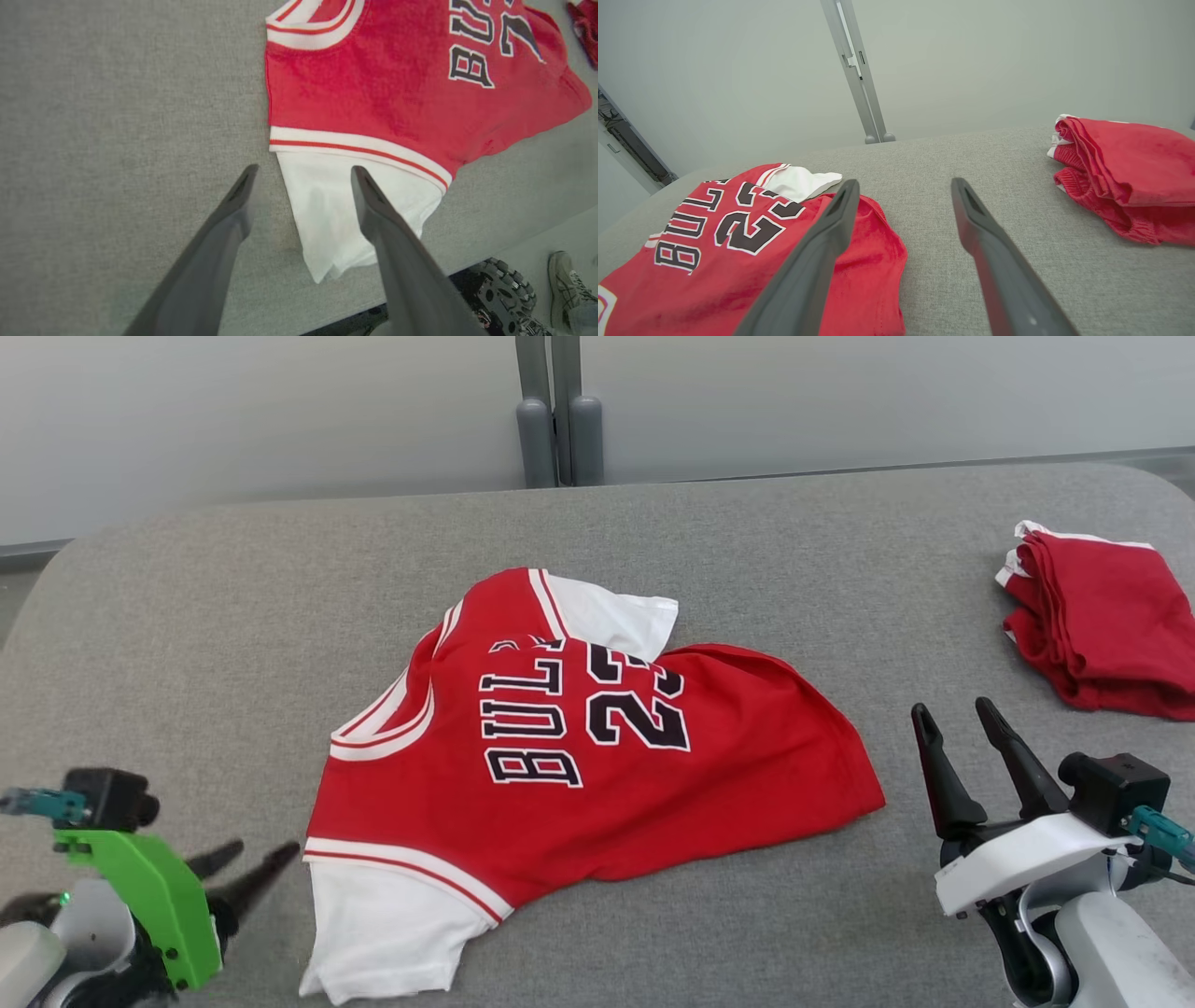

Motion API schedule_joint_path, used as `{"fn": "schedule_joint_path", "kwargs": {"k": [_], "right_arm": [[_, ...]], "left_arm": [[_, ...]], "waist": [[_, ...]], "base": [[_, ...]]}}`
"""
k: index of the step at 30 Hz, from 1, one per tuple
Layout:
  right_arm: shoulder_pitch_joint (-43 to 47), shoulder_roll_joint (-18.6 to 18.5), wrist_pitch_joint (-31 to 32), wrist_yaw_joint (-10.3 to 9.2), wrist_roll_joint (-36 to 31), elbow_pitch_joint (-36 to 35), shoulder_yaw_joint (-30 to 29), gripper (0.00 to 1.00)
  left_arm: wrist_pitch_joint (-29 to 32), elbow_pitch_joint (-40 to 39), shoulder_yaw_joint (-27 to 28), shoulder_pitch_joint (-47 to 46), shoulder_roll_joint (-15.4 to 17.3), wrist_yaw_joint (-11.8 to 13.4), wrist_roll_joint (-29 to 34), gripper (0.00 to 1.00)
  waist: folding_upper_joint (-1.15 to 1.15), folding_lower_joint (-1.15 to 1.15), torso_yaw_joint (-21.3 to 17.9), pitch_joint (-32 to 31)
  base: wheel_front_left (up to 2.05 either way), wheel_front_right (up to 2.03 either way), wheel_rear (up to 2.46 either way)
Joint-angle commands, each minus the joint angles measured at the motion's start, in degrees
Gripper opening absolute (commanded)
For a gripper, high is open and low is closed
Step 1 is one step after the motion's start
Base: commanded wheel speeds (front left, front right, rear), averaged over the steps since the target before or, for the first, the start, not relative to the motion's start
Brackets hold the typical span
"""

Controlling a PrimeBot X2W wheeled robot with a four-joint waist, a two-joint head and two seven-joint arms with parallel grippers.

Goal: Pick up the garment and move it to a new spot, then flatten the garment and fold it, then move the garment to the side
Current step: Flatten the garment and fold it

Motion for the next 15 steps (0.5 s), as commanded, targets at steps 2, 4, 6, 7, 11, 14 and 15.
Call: {"fn": "schedule_joint_path", "kwargs": {"k": [2,4,6,7,11,14,15], "right_arm": [[1.0,-0.3,-0.2,-0.07,0.4,0.2,0.0,1.00],[1.2,-0.2,-0.2,-0.07,0.4,0.1,-0.2,1.00],[1.7,0.0,-0.2,-0.07,0.3,-0.1,-0.5,1.00],[2.0,0.1,-0.2,-0.07,0.3,-0.2,-0.5,1.00],[3.1,0.3,-0.2,-0.07,0.6,0.2,-1.3,1.00],[3.8,0.5,-0.2,-0.07,1.2,1.1,-0.8,1.00],[4.0,0.4,-0.1,-0.07,1.4,1.7,-0.4,1.00]], "left_arm": [[-7.9,-1.4,1.8,-0.3,1.0,2.0,4.8,1.00],[-14.6,-2.9,3.2,1.3,0.7,4.7,7.7,1.00],[-21.0,-4.5,4.5,3.0,-0.2,8.5,10.3,1.00],[-23.9,-5.3,5.1,3.8,-0.7,10.5,11.2,1.00],[-31.0,-7.8,10.8,7.4,-5.9,19.4,14.9,1.00],[-31.3,-11.4,19.4,11.4,-14.1,23.4,25.0,1.00],[-31.2,-12.2,20.9,13.2,-16.2,23.4,27.9,1.00]], "waist": [[0.00,0.00,0.1,-0.2],[0.00,0.00,0.2,-0.4],[0.00,0.00,0.2,-0.7],[0.00,0.00,0.3,-0.8],[0.00,0.00,0.9,-0.8],[0.00,0.00,1.5,-0.5],[0.00,0.00,1.6,-0.5]], "base": [[0.00,0.00,0.00],[0.00,0.00,0.00],[0.00,0.00,0.00],[0.00,0.00,0.00],[0.00,0.00,0.00],[0.00,0.00,0.00],[0.00,0.00,0.00]]}}
